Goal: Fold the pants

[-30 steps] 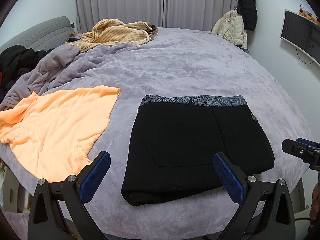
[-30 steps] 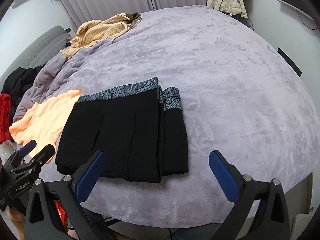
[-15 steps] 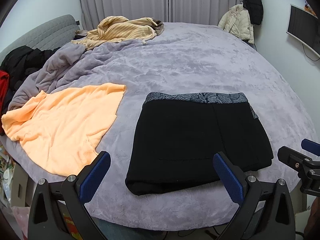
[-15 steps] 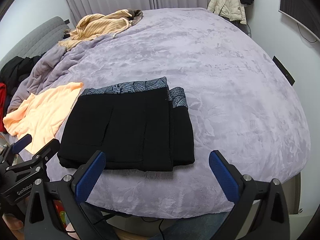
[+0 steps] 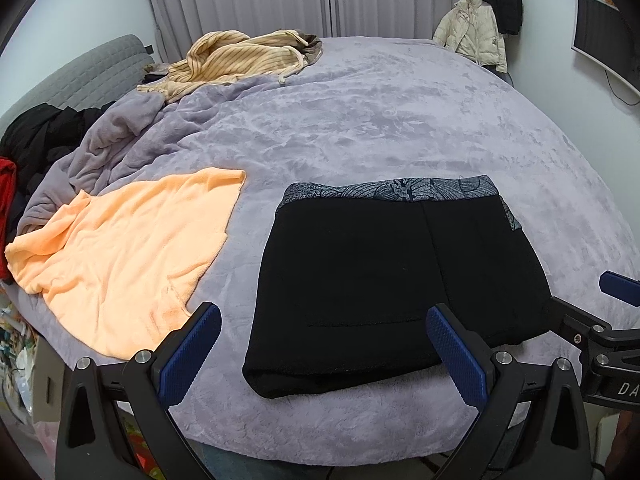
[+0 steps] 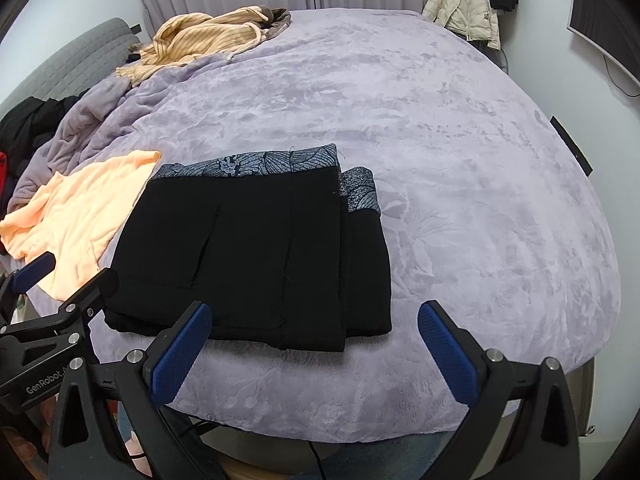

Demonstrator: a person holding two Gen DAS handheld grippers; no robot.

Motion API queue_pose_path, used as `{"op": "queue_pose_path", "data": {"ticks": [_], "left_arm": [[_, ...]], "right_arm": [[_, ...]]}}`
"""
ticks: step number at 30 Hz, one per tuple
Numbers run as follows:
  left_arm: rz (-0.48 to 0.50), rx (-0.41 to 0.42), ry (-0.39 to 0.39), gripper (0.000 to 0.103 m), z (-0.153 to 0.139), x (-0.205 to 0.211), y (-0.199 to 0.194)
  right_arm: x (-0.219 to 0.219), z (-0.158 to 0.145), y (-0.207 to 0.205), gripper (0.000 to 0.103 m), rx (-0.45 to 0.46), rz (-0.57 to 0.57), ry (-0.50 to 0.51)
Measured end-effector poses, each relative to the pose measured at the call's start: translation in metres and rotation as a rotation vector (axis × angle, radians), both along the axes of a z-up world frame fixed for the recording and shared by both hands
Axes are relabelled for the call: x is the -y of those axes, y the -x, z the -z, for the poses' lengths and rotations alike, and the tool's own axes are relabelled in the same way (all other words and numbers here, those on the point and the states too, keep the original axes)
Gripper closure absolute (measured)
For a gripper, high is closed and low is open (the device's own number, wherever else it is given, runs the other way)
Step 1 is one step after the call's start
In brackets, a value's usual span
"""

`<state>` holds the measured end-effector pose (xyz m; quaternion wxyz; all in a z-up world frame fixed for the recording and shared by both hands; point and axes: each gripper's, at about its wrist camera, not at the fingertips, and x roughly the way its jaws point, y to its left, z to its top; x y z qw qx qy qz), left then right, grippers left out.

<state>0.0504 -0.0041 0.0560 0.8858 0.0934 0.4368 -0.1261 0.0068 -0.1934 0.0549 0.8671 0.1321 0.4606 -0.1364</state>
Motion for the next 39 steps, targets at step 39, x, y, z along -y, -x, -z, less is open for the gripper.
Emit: {"op": "queue_pose_path", "data": {"ticks": [39], "left_arm": [[-0.004, -0.035, -0.026, 0.000, 0.014, 0.002, -0.010]], "right_arm": [[0.009, 0.020, -0.010, 0.000, -0.055, 0.030, 0.028]]}}
